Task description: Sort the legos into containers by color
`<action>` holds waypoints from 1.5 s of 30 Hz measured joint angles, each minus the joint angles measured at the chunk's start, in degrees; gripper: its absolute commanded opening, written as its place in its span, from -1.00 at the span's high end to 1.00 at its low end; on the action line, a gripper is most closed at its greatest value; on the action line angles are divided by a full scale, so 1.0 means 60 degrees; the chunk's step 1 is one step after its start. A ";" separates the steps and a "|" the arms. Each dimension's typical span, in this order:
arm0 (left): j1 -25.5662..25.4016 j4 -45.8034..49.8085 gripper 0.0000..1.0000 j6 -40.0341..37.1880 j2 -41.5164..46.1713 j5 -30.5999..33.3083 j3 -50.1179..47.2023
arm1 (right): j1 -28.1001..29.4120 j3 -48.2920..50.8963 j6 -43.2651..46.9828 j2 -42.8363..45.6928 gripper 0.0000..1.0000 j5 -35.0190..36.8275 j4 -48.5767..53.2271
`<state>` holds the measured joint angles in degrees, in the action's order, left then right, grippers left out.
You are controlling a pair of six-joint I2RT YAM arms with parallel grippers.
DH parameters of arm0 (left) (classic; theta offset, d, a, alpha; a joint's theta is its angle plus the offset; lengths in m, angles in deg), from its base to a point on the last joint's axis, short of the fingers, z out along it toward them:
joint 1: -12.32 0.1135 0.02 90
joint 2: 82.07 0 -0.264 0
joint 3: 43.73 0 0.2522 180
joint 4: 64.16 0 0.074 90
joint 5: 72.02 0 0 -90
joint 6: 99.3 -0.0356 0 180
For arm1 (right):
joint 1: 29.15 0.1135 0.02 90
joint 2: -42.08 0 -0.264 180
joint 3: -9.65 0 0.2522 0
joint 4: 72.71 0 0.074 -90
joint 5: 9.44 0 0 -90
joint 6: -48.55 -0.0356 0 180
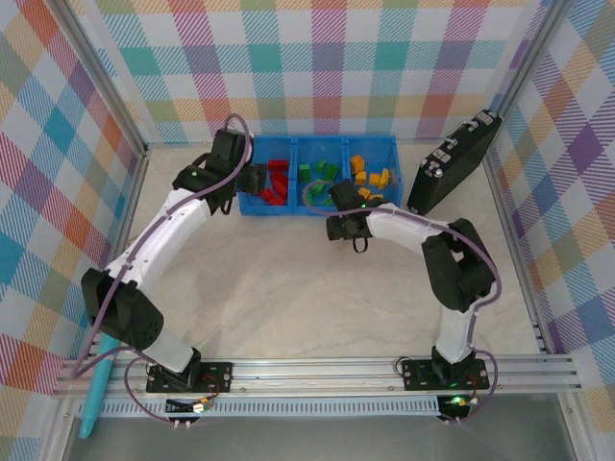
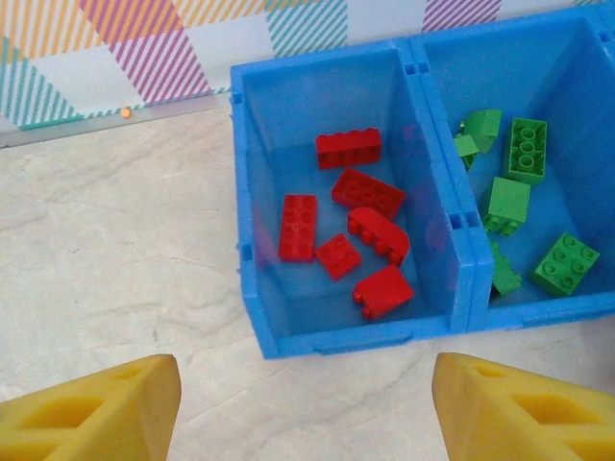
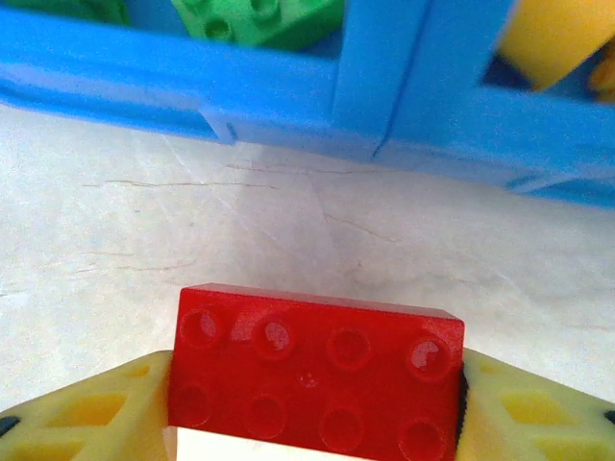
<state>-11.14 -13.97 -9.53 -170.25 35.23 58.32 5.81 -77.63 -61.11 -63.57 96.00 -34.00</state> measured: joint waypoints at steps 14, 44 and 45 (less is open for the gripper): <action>0.1013 0.1191 -0.52 -0.0397 0.2426 -0.0025 -0.0991 | 0.0098 -0.3133 0.1362 0.0867 0.04 0.0419 0.1213; 0.1435 0.0331 -0.69 -0.0943 0.5989 -0.0652 -0.3198 | 0.0794 -1.1905 0.6411 -0.6903 -0.01 -0.0459 -0.0342; 0.1435 0.0321 -0.69 -0.0940 0.6065 -0.0652 -0.3217 | 0.0794 -1.1938 0.6590 -0.7078 -0.02 -0.0488 -0.0390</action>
<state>-2.53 -12.05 -15.17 -133.86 31.32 39.03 10.58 -149.25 -21.57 -106.04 93.07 -36.34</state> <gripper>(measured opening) 0.845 0.598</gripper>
